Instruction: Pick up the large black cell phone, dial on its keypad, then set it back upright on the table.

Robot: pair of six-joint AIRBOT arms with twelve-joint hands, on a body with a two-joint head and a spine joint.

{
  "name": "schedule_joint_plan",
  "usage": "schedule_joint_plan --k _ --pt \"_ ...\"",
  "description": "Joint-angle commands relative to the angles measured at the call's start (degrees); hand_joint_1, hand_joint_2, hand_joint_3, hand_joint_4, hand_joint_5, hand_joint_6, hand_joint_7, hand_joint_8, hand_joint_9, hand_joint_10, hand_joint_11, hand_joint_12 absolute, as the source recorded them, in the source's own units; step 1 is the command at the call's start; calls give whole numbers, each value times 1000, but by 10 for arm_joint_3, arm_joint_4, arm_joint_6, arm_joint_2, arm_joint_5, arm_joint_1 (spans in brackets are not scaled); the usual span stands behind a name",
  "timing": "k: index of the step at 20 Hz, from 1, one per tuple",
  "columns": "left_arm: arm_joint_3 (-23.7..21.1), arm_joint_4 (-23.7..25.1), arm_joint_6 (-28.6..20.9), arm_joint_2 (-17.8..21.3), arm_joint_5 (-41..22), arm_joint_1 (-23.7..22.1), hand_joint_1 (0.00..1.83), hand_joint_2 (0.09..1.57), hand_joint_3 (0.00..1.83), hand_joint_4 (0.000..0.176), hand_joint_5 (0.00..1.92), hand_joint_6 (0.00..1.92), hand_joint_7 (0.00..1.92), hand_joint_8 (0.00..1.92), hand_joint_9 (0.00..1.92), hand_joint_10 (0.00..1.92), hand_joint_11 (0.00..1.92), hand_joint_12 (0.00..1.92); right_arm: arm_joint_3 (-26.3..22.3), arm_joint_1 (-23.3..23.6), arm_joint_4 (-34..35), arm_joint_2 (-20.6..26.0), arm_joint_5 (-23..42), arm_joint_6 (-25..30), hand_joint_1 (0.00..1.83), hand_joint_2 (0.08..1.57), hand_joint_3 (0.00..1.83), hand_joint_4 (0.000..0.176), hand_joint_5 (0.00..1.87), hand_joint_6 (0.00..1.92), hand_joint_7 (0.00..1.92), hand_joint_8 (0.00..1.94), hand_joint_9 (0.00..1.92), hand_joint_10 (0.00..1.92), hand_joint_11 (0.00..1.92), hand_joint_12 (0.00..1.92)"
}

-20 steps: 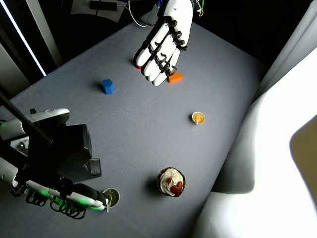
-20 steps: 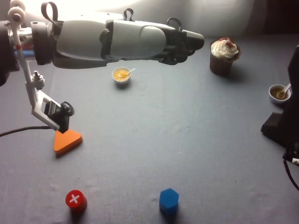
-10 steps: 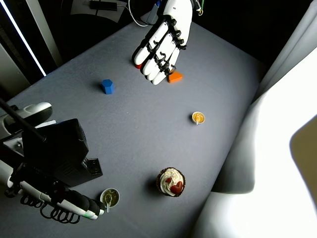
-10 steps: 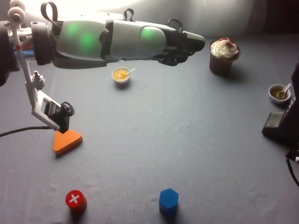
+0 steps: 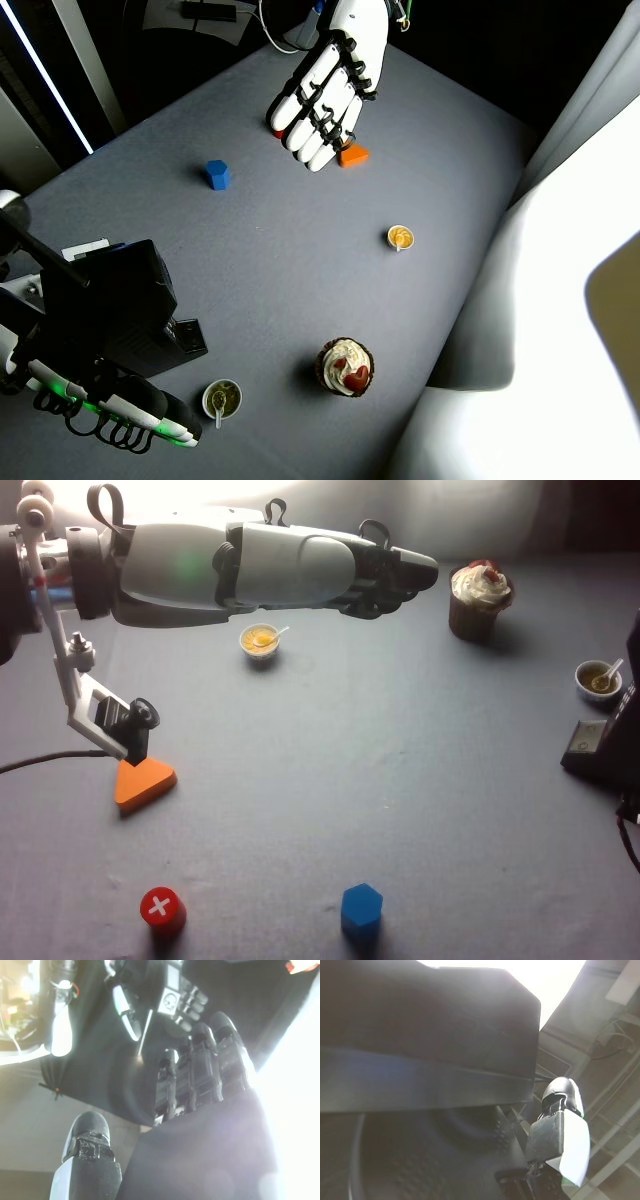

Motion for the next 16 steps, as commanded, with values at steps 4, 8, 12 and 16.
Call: schedule_joint_plan --k 4,8,12,16 --pt "-3 -45 -5 6 -36 -11 0 1150 0 54 192 2 156 2 146 3 0 337 0 -1 -15 11 71 3 0 863 0 125 0 0 0 0 0 0 0 0" --pt "-3 -45 -5 6 -37 -10 0 1146 0 54 189 0 158 1 143 1 0 318 -4 -1 -15 14 71 3 0 871 0 119 0 0 0 0 0 0 0 0" --pt "-3 -45 -5 6 -37 -10 0 1152 1 54 187 2 162 3 138 3 0 317 -7 -1 -16 19 71 3 0 877 0 114 0 0 0 0 0 0 0 0" --pt "-3 -45 -5 6 -37 -10 0 1156 1 56 179 0 147 0 135 1 0 318 -10 -1 -16 26 71 3 0 883 0 108 0 0 0 0 0 0 0 0"
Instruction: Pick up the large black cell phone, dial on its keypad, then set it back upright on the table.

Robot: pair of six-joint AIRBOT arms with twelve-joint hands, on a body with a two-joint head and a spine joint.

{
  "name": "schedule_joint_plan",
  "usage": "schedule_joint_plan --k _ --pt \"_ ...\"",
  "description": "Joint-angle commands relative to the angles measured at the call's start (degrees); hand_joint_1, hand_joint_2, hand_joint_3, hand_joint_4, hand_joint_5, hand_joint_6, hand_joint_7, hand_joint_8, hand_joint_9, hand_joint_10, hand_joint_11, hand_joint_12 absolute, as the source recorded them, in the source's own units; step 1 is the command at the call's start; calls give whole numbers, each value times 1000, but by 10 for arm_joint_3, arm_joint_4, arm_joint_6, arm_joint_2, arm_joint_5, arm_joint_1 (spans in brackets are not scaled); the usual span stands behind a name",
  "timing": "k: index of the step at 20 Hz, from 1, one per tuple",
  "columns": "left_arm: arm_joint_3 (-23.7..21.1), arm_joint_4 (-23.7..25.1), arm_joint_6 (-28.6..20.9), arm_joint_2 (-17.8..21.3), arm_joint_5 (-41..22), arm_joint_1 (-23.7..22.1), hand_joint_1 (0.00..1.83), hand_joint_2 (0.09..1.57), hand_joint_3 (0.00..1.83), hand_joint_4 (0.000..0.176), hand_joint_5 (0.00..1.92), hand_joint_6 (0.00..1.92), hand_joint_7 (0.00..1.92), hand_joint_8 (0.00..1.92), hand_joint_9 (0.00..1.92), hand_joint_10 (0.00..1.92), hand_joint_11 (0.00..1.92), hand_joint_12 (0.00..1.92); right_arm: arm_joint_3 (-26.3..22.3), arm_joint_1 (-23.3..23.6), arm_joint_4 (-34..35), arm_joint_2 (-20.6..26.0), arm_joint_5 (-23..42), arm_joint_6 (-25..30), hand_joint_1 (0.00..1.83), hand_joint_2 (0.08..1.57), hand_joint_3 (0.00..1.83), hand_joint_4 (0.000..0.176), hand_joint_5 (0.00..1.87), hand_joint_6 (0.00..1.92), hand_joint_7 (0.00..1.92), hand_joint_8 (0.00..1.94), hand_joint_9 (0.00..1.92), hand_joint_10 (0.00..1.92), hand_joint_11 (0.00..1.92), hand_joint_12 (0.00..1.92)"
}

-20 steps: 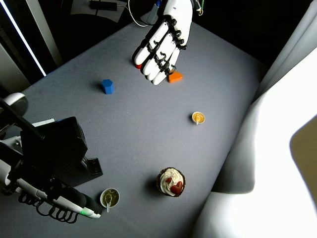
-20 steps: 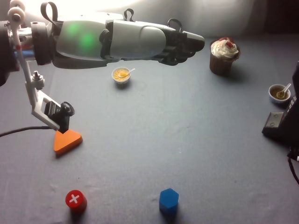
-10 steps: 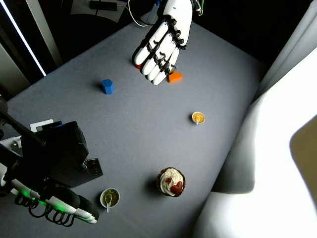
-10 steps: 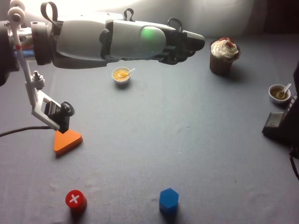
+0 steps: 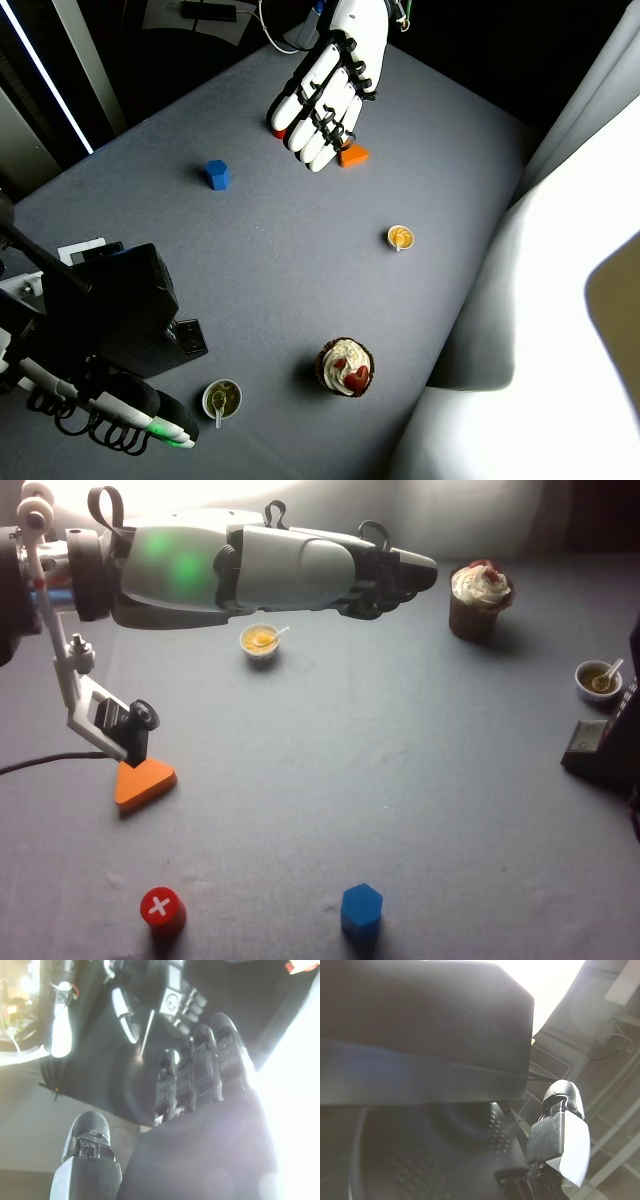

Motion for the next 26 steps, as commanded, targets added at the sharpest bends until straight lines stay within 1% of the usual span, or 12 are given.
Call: schedule_joint_plan --k 1,3,5,8,9,11,15,17,21,23,25,26 --pt "-3 -45 -5 5 -36 -12 0 1153 0 56 179 1 147 2 143 3 0 341 1 -3 -13 7 70 4 0 892 4 107 0 0 0 0 0 0 0 0" --pt "-4 -45 -5 5 -36 -12 0 1153 0 58 175 0 145 0 138 1 0 344 0 -4 -13 9 70 4 0 891 4 106 0 0 0 0 0 0 0 0" --pt "-4 -45 -5 5 -36 -12 0 1151 0 55 182 3 146 1 140 1 0 342 -2 -5 -13 12 70 4 0 894 4 103 0 0 0 0 0 0 0 0" --pt "-4 -45 -5 5 -36 -12 0 1147 0 58 176 0 141 1 126 2 0 299 -5 -7 -14 18 70 3 0 893 4 103 0 0 0 0 0 0 0 0" --pt "-4 -45 -5 5 -36 -11 0 1150 0 54 177 1 144 2 133 5 0 299 -7 -8 -14 21 70 3 0 899 6 103 0 0 0 0 0 0 0 0" --pt "-4 -45 -5 5 -36 -11 0 1153 0 48 179 1 147 2 155 7 0 357 -8 -10 -14 26 70 3 0 896 4 98 0 0 0 0 0 0 0 0" --pt "-5 -44 -4 4 -36 -11 0 1153 0 48 193 2 167 4 187 10 0 418 -15 -12 -22 45 70 3 0 902 6 104 0 0 0 0 0 0 0 0" --pt "-4 -44 -5 1 -34 -11 0 1153 0 47 190 1 161 0 187 6 0 401 -20 -12 -29 55 70 3 0 907 8 100 0 0 0 0 0 0 0 0" --pt "-3 -44 -13 -9 -30 -9 0 1154 0 49 184 0 148 1 161 3 0 336 -40 -20 -71 86 70 -2 0 908 6 100 0 0 0 0 0 0 0 0" --pt "-2 -44 -17 -10 -28 -10 0 1157 1 46 209 5 177 6 193 8 0 406 -57 -26 -74 108 70 -2 0 912 8 98 0 0 0 0 0 0 0 0" --pt "-2 -43 -17 -9 -27 -10 0 1156 0 50 204 2 173 3 185 4 0 404 -73 -29 -77 131 70 -3 0 916 9 97 0 0 0 0 0 0 0 0" --pt "-1 -43 -17 -9 -27 -8 0 1158 1 50 191 2 157 3 169 3 0 357 -80 -30 -80 141 70 -5 0 916 9 97 0 0 0 0 0 0 0 0"
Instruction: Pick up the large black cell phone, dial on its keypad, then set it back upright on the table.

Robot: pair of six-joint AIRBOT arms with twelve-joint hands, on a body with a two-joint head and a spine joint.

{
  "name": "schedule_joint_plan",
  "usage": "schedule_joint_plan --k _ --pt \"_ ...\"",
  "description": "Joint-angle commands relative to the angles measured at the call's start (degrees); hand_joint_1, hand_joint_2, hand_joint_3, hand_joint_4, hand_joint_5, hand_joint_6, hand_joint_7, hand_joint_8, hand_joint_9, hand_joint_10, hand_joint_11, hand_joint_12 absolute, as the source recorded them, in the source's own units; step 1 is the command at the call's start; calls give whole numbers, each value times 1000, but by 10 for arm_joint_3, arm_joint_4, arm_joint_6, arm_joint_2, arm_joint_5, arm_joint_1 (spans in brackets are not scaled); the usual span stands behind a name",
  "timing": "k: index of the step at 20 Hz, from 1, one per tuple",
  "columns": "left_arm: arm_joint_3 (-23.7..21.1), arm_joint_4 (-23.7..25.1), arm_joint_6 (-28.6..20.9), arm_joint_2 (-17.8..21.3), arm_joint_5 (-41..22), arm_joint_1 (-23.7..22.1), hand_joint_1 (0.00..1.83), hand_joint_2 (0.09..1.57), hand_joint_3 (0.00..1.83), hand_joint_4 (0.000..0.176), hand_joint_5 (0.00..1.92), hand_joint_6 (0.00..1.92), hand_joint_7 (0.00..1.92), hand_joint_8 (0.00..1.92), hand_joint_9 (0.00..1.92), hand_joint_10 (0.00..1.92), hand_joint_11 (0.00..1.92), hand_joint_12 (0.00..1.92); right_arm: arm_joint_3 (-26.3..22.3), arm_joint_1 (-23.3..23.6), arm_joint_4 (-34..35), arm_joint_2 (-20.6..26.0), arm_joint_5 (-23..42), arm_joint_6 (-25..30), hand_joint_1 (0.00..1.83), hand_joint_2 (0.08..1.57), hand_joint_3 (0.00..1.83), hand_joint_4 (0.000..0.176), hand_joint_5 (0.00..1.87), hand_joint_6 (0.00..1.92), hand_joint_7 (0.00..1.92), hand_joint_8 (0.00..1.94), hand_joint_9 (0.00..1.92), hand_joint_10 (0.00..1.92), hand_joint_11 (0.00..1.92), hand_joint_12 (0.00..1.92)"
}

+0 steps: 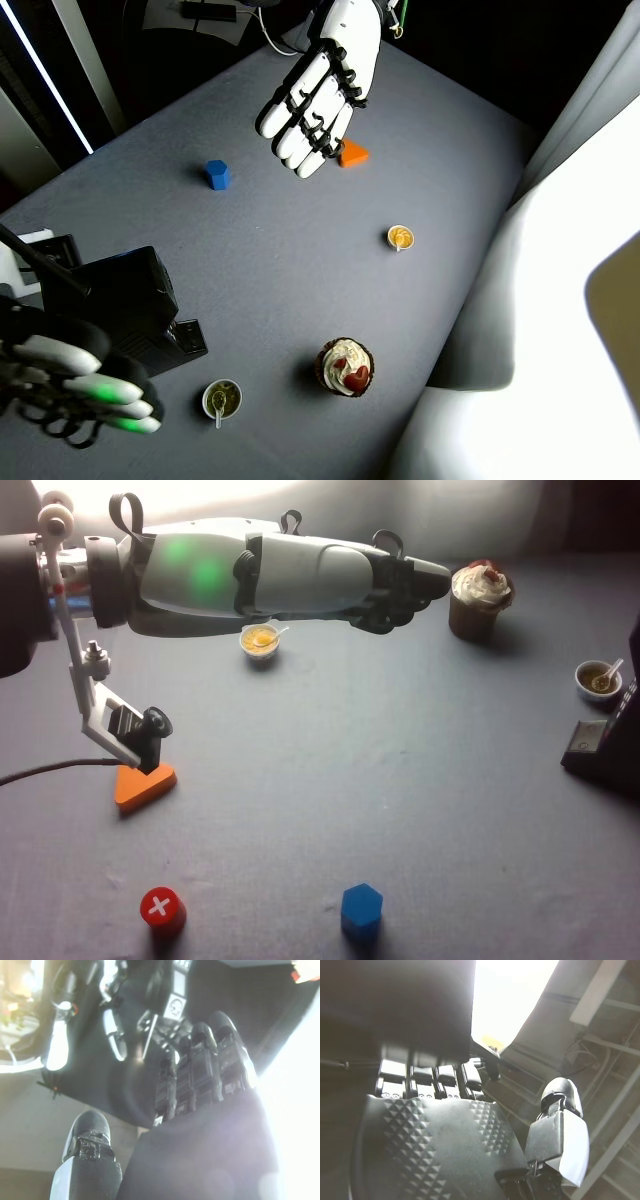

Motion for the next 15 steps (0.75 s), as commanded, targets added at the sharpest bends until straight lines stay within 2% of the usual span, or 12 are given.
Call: schedule_joint_plan --k 1,7,9,10,11,13,15 --pt "2 -44 -7 3 -36 -9 0 1158 1 50 191 2 157 3 169 3 0 357 -3 0 -11 12 71 1 0 916 9 97 0 0 0 0 0 0 0 0" --pt "9 -44 -13 6 -36 -8 0 1157 0 50 194 2 156 0 135 0 0 323 -58 -19 -15 96 71 -8 0 921 9 91 0 0 0 0 0 0 0 0" --pt "8 -44 -15 7 -36 -8 0 1154 0 54 165 1 125 1 91 1 0 223 -73 -25 -15 119 71 -10 15 916 5 93 0 0 0 0 0 0 0 0" --pt "8 -45 -18 7 -35 -8 0 1162 1 50 198 7 149 5 106 5 0 258 -86 -30 -15 141 71 -13 24 905 0 93 0 0 0 0 0 0 0 0" --pt "8 -45 -19 7 -34 -8 0 1163 0 51 218 2 176 1 141 3 0 366 -101 -36 -15 161 71 -15 46 900 0 88 0 0 0 0 0 0 0 0" --pt "8 -45 -20 8 -34 -8 0 1156 0 54 216 1 201 4 164 5 0 446 -122 -44 -15 189 71 -23 44 912 3 81 0 0 0 0 0 0 0 0" --pt "8 -45 -20 10 -34 -9 0 1154 0 55 188 2 190 5 161 5 0 413 -150 -57 -10 221 71 -31 45 925 8 72 0 0 0 0 0 0 0 0"
